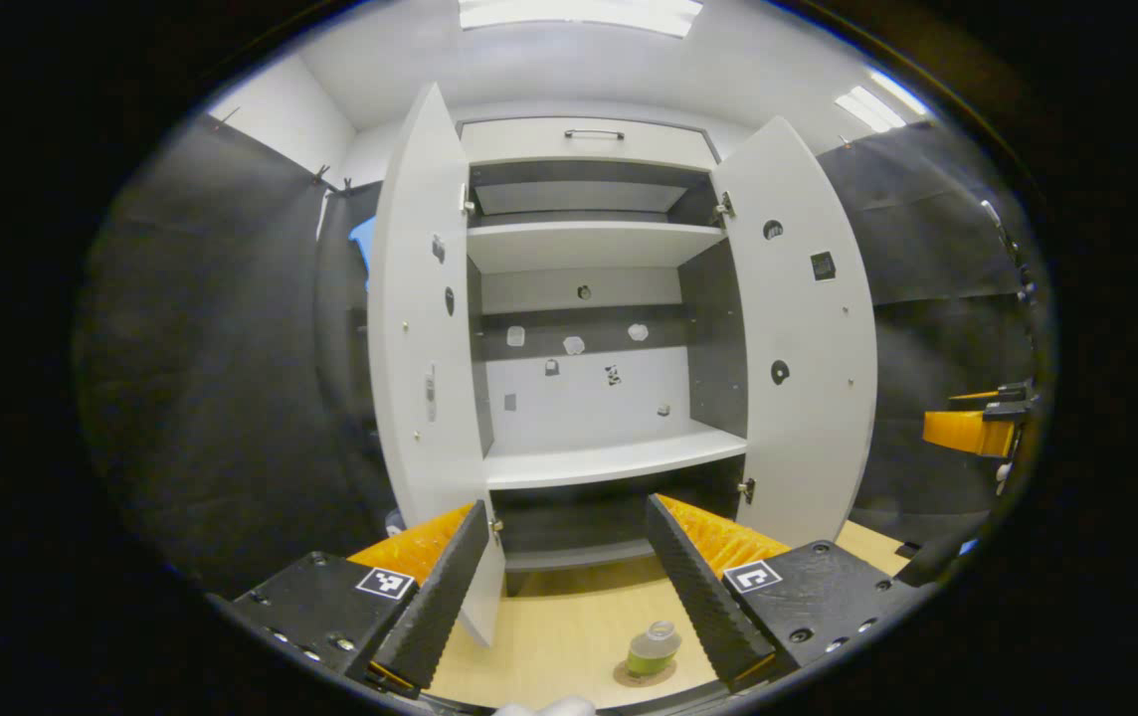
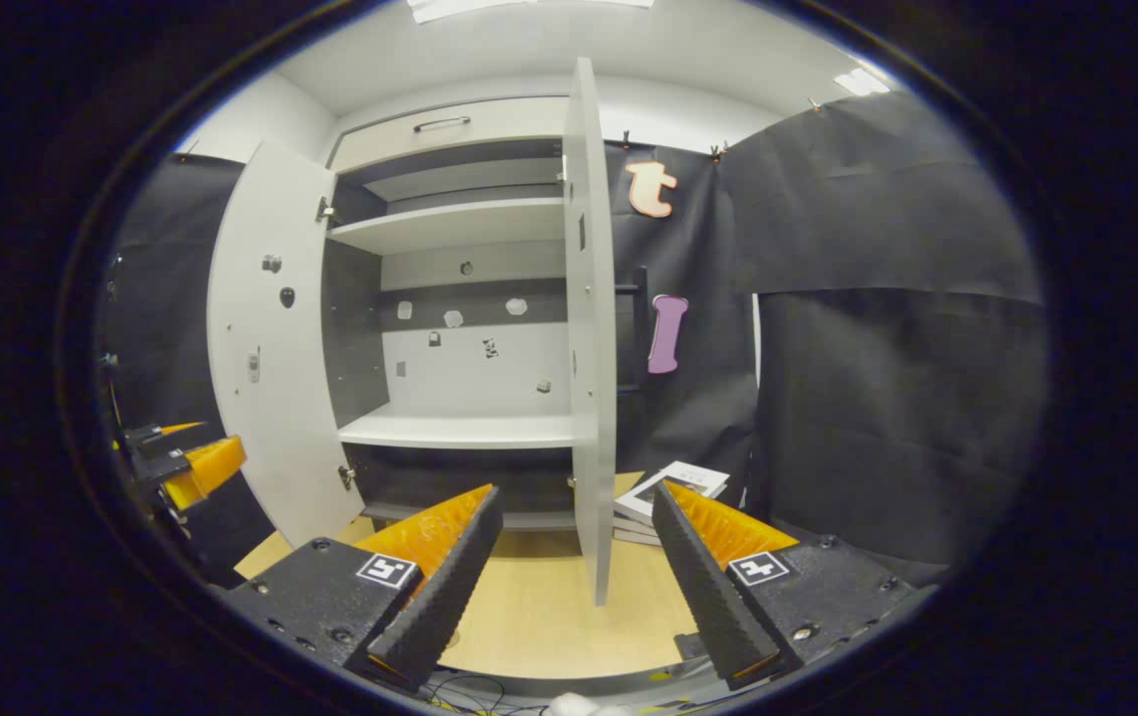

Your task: Grasp the bottle in the cabinet with the left hand and place it on the coaster, then close the right door with the right hand and the left door with the left hand.

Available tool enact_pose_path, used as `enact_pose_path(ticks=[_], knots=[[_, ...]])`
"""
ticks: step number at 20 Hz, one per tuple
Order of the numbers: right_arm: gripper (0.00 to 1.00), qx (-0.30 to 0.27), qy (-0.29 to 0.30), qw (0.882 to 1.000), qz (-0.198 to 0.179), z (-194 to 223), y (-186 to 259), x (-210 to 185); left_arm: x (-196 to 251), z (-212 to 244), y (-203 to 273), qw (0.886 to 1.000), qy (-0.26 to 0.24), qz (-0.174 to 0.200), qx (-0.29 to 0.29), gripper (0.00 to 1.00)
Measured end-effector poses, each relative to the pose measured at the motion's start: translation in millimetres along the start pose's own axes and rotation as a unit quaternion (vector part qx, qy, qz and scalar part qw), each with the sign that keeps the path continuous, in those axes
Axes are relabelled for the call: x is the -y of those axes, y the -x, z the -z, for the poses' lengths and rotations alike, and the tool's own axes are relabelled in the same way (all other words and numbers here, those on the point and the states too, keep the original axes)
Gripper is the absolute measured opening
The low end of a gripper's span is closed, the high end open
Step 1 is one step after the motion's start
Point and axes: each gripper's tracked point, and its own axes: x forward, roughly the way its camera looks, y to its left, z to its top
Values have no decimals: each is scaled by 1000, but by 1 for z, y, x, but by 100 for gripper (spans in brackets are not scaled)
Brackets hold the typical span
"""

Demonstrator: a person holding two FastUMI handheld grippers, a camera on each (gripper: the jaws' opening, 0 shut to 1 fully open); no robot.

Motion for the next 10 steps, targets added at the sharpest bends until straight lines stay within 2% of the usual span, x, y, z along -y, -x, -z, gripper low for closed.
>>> enact_pose_path(ticks=[4, 6, 10], knots=[[98, 10, -11, 999, 34, -16, -13, 44, -32, -12, 17, 999, 2, -37, 2, 97], [97, 21, -15, 999, 47, -31, -27, 66, -37, -20, 23, 999, 9, -41, 8, 97], [99, 33, -10, 998, 45, -58, -63, 100, -41, -34, 28, 998, 23, -61, 17, 97]])
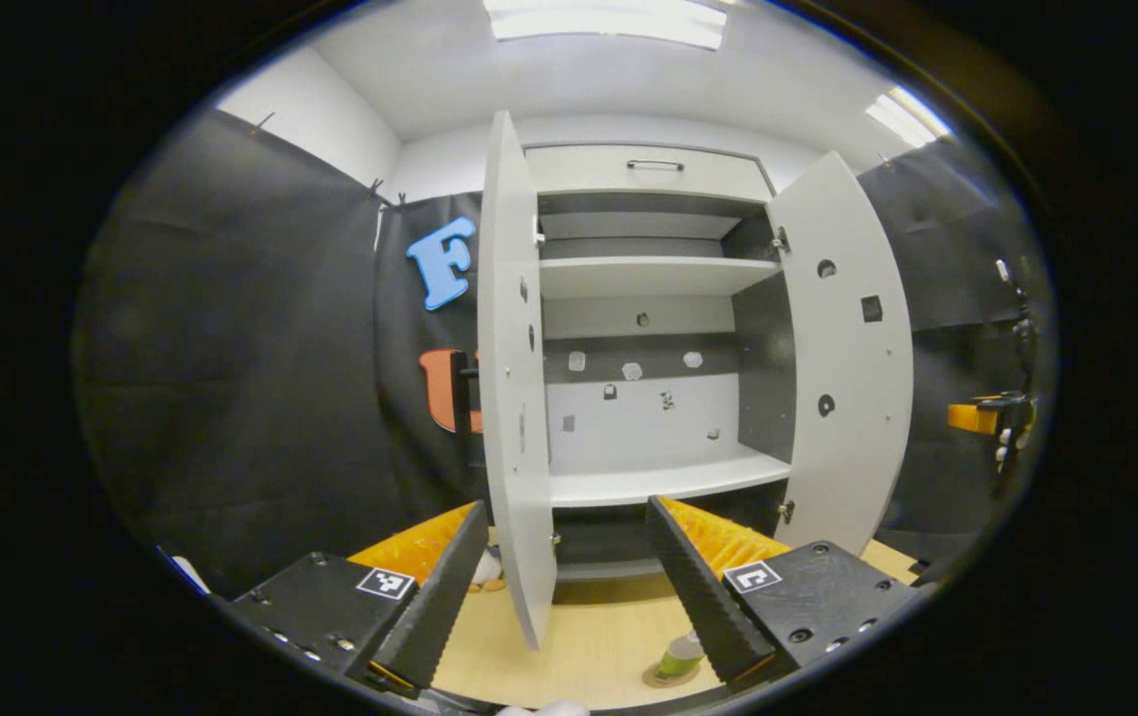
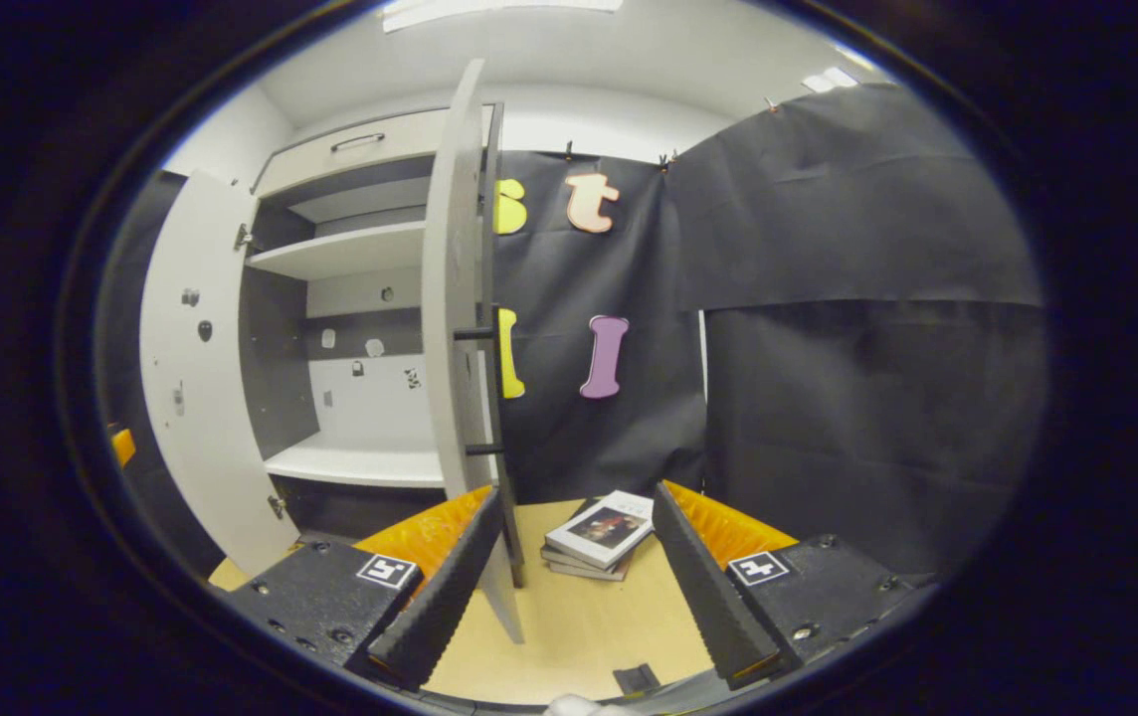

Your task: Grasp the bottle in the cabinet with the left hand and place it on the coaster, then close the right door with the right hand and the left door with the left hand.

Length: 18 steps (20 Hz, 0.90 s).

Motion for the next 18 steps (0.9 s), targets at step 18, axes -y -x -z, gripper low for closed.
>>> enact_pose_path(ticks=[18], knots=[[95, -9, 36, 991, -125, -42, -114, -12, 39, -5, -28, 998, 32, -48, -27, 96]])
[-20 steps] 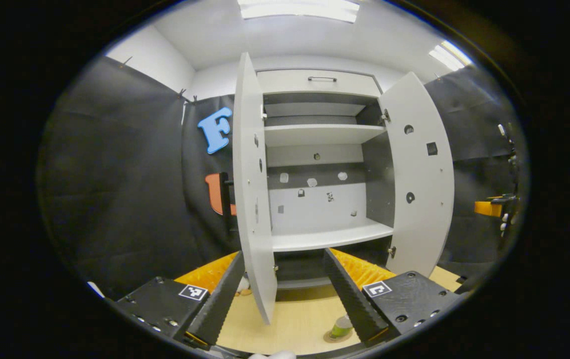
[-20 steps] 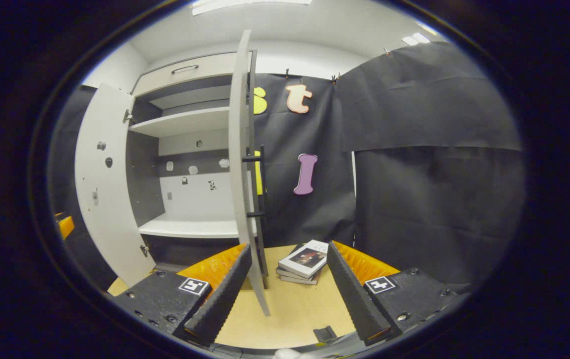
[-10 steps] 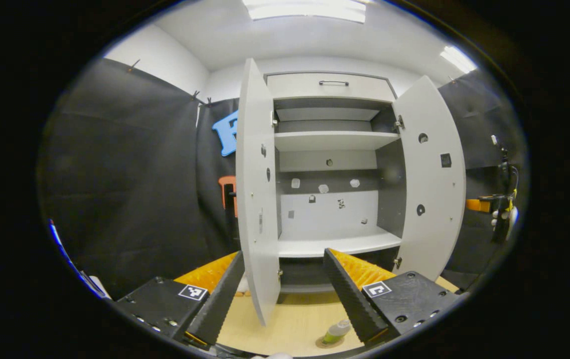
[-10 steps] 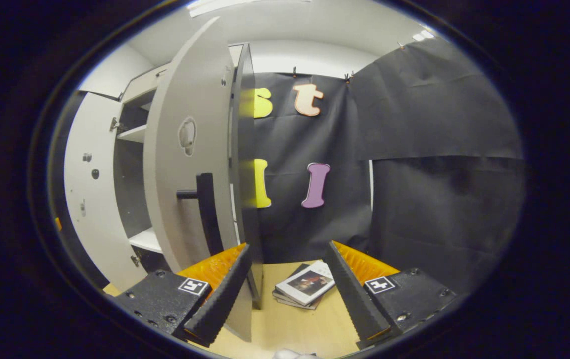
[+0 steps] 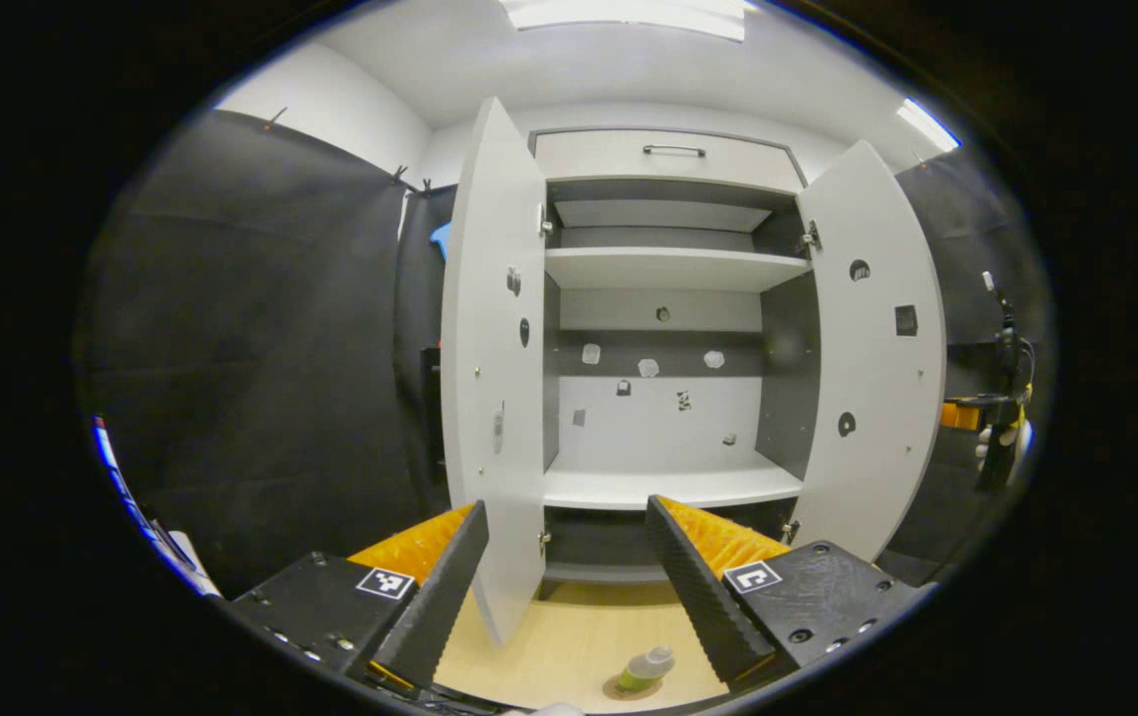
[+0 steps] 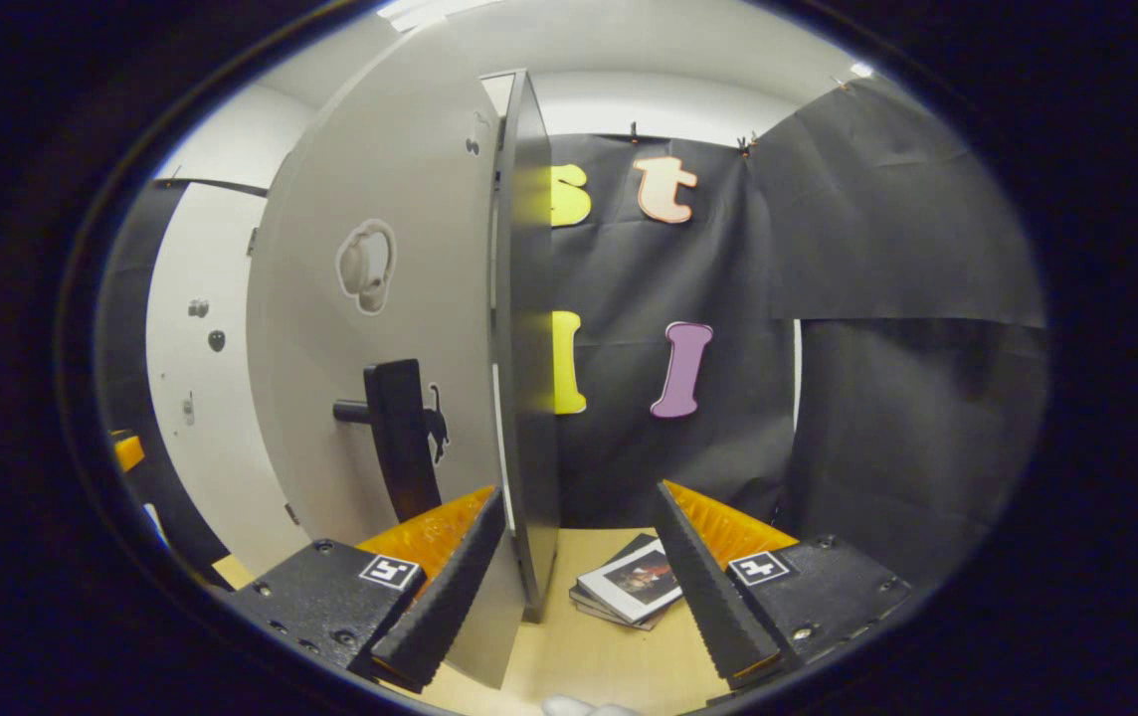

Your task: Grasp the bottle in the cabinet with the left hand and place it on the coaster, then close the right door with the right hand and the left door with the left hand.

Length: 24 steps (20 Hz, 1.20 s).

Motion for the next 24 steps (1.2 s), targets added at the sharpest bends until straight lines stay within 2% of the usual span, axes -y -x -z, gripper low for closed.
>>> enact_pose_path(ticks=[3, 8, 11, 14, 15, 16, 18, 19, 20, 21, 24], knots=[[98, 0, 0, 1000, -3, -1, 1, -11, -1, 1, -8, 1000, -4, 0, -3, 97], [95, -5, -8, 1000, -2, 1, 2, -32, -4, 6, -15, 1000, -9, 11, -10, 98], [98, -7, -7, 1000, -7, 2, 1, -54, -7, 11, -16, 1000, -11, 19, -15, 97], [96, -8, -8, 1000, -14, 2, -3, -79, -19, 15, -16, 1000, -16, 17, -15, 97], [98, -7, -7, 1000, -16, 3, -5, -88, -22, 16, -16, 1000, -14, 18, -14, 97], [95, -5, -9, 1000, -16, 3, -7, -97, -25, 17, -15, 1000, -13, 19, -14, 97], [95, 0, -12, 1000, -16, 3, -11, -111, -34, 17, -15, 1000, -16, 20, -13, 97], [98, -3, -12, 1000, -18, 6, -14, -119, -37, 18, -14, 1000, -18, 21, -15, 98], [95, -4, -13, 1000, -21, 6, -17, -126, -40, 18, -13, 999, -21, 21, -15, 98], [98, -2, -16, 1000, -27, 6, -20, -135, -43, 17, -13, 999, -23, 22, -12, 97], [96, 11, -42, 998, -35, 0, -20, -152, -53, 14, -12, 999, -26, 23, -11, 96]])
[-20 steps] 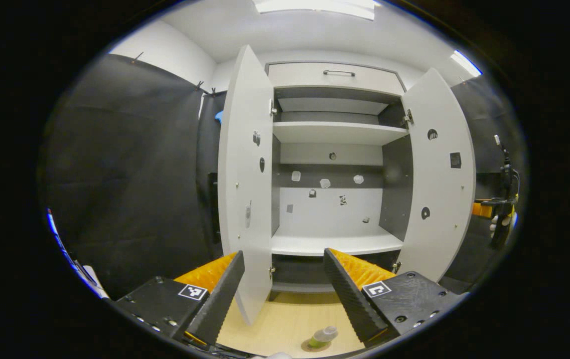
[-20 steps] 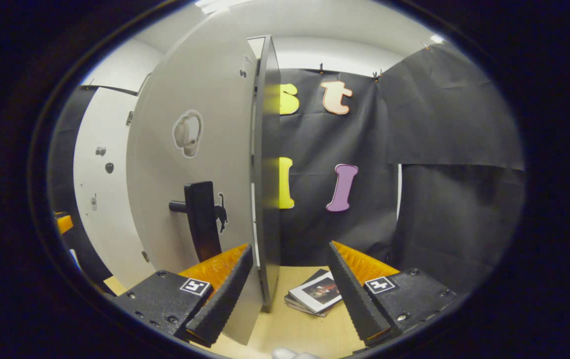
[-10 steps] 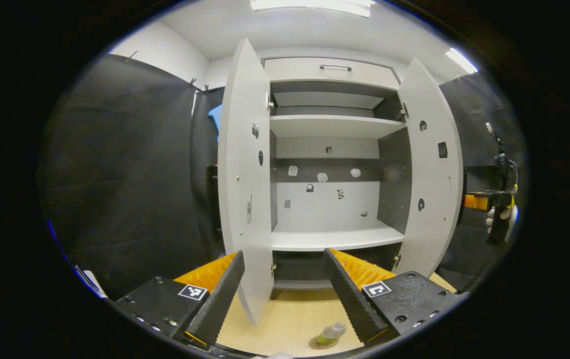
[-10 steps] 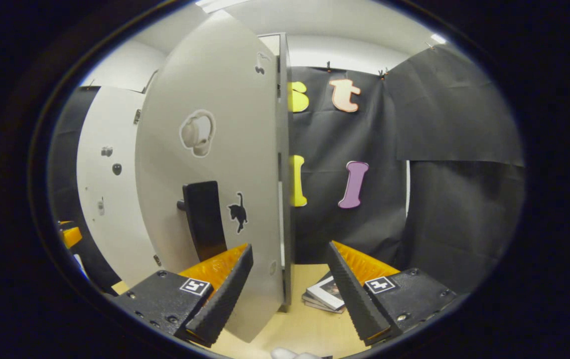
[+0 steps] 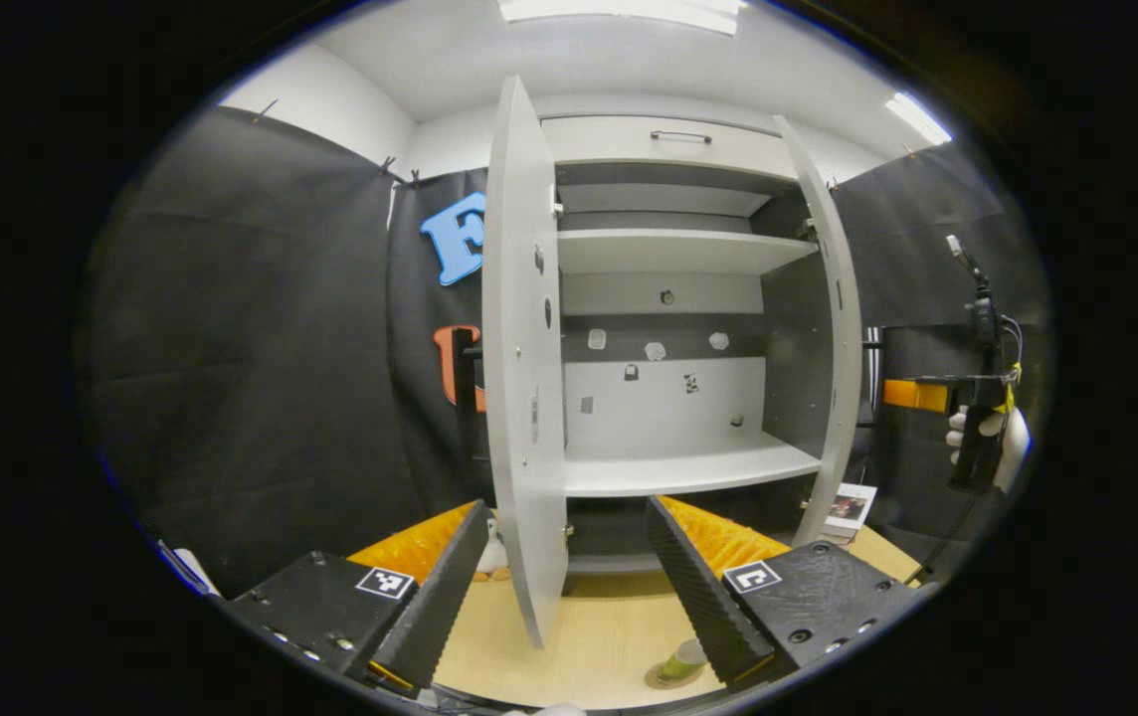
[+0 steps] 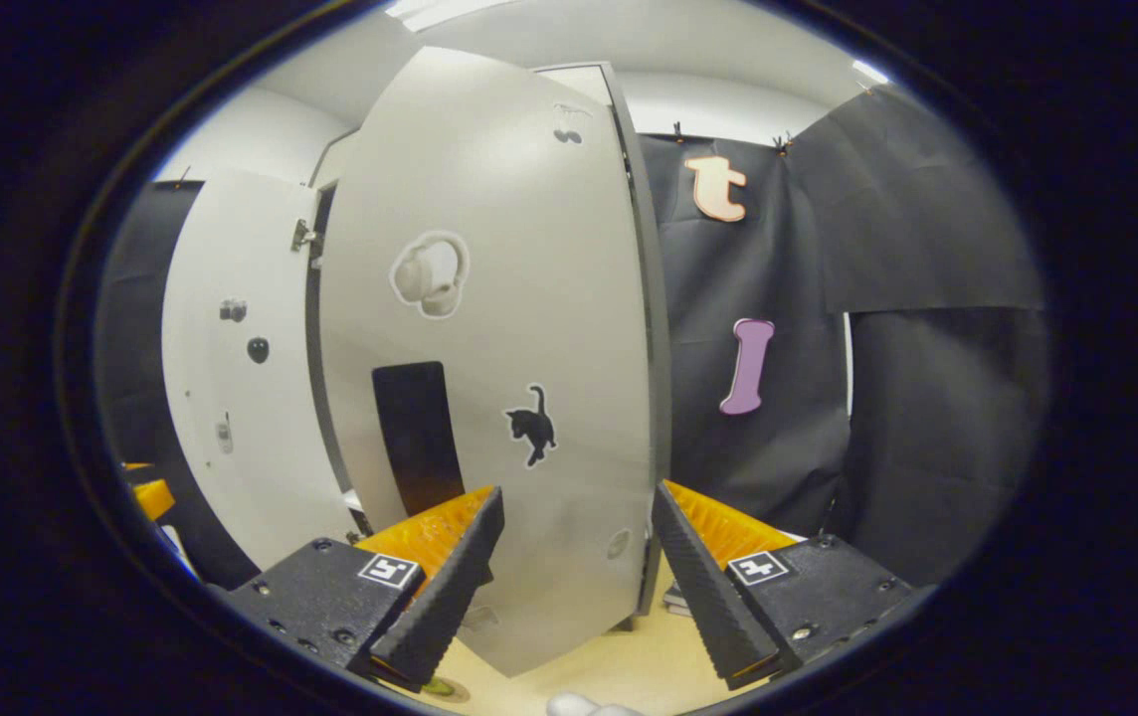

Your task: Grasp the bottle in the cabinet with the left hand and place it on the coaster, then close the right door with the right hand and the left door with the left hand.

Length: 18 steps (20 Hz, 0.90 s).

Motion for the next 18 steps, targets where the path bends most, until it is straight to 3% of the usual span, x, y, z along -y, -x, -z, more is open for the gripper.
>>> enact_pose_path(ticks=[7, 10, 13, 15, 18], knots=[[98, 1, 15, 999, 31, 8, 43, 5, -10, -13, -1, 1000, 0, 9, 10, 96], [96, -9, 24, 999, 19, 23, 69, -6, -17, -14, -5, 1000, -10, 15, 14, 98], [99, -12, 35, 999, 33, 32, 91, -5, -26, -12, -2, 1000, -18, 17, 15, 98], [95, -12, 37, 998, 41, 37, 102, -8, -38, -13, -1, 999, -26, 9, 19, 97], [99, -15, 37, 999, 35, 46, 115, -17, -64, -11, -3, 999, -28, -10, 11, 98]])
